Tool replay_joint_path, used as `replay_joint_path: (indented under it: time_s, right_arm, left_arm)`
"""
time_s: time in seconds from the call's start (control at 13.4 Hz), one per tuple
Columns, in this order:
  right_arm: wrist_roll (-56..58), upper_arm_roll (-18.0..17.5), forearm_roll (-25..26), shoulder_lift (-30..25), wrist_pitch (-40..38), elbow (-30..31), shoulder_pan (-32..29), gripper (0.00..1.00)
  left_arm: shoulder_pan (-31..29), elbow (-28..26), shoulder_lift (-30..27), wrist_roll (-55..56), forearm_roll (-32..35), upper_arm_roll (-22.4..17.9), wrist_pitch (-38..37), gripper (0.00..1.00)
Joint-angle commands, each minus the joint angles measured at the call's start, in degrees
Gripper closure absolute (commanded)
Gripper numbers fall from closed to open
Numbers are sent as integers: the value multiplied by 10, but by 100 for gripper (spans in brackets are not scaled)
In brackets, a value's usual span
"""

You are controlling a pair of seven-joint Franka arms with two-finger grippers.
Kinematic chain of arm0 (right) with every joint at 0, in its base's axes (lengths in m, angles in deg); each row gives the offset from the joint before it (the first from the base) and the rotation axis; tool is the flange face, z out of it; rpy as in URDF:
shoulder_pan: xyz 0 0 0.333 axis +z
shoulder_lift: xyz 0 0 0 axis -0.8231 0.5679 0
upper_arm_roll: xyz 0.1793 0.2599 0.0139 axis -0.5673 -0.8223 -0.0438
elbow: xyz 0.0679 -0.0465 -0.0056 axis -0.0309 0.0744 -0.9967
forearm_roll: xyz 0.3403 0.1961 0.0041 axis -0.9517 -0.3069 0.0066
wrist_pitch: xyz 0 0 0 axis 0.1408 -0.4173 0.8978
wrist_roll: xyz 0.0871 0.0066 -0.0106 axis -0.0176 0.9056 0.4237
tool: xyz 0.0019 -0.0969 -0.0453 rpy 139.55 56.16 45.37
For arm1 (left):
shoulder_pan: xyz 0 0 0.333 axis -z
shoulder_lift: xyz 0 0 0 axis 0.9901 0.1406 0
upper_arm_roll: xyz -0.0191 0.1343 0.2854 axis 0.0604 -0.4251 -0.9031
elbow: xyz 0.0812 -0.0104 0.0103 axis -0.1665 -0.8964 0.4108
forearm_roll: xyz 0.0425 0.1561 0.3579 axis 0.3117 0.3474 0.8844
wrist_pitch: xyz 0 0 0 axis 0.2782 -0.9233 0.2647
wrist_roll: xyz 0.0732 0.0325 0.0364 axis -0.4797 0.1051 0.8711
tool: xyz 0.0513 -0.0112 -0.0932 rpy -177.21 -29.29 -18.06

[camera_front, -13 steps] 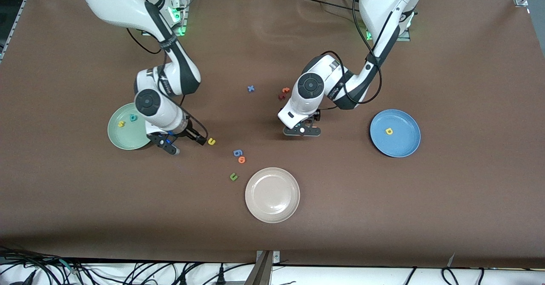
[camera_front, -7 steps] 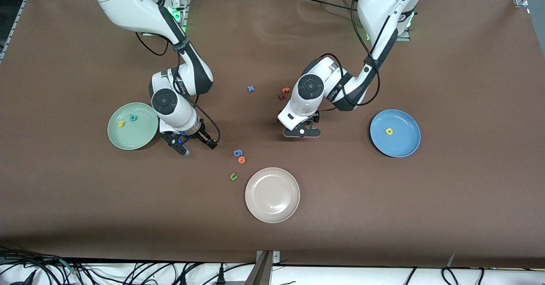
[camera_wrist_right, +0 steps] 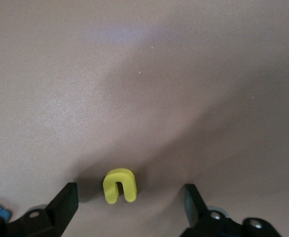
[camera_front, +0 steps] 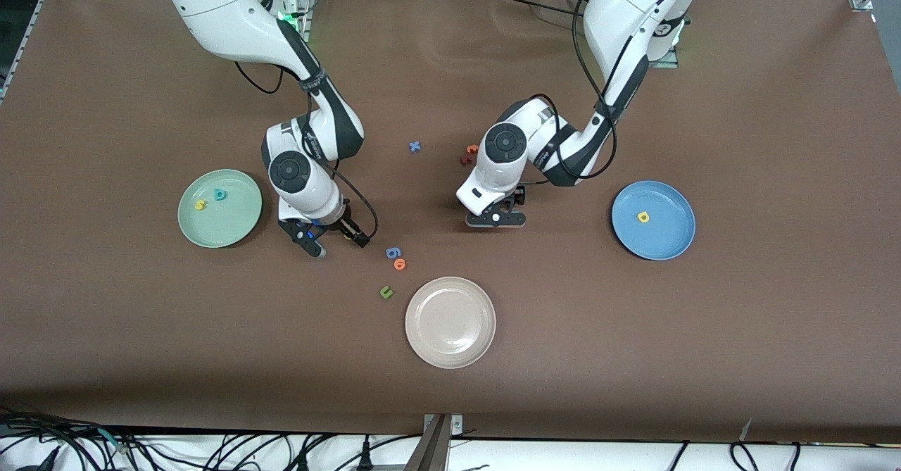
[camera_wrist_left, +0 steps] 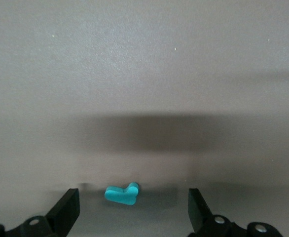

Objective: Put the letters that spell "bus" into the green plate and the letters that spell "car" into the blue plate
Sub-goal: 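Place the L on the blue plate while the right gripper places the n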

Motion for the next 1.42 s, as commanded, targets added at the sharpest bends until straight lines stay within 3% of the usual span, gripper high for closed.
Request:
replay_joint_path:
  time_s: [0.0,0.3,0.45,0.82,1.04,1.34]
  right_arm:
    - [-4,5,-2,10,4,-11,6,24]
    - [2,5,2,10,3,-11,6,76]
    - [4,5,2,10,3,-11,6,97]
    - [11,10,3,-10,-25,-13,6,100]
    - [66,33,3,-47,-122,-25,4,100]
    - [185,90,3,-100,-241,-24,1,100]
  left_arm:
    - [7,-10,-2,19,21,-4,13,18]
    - [6,-15,-2,20,20,-4,18,34]
    - [5,-15,-2,19,20,-4,18,49]
    - [5,-18,-3,18,20,-4,18,63]
    - [4,-18,-3,17,20,-4,18,73]
    - [0,-18,-5,9,20,-4,13,80]
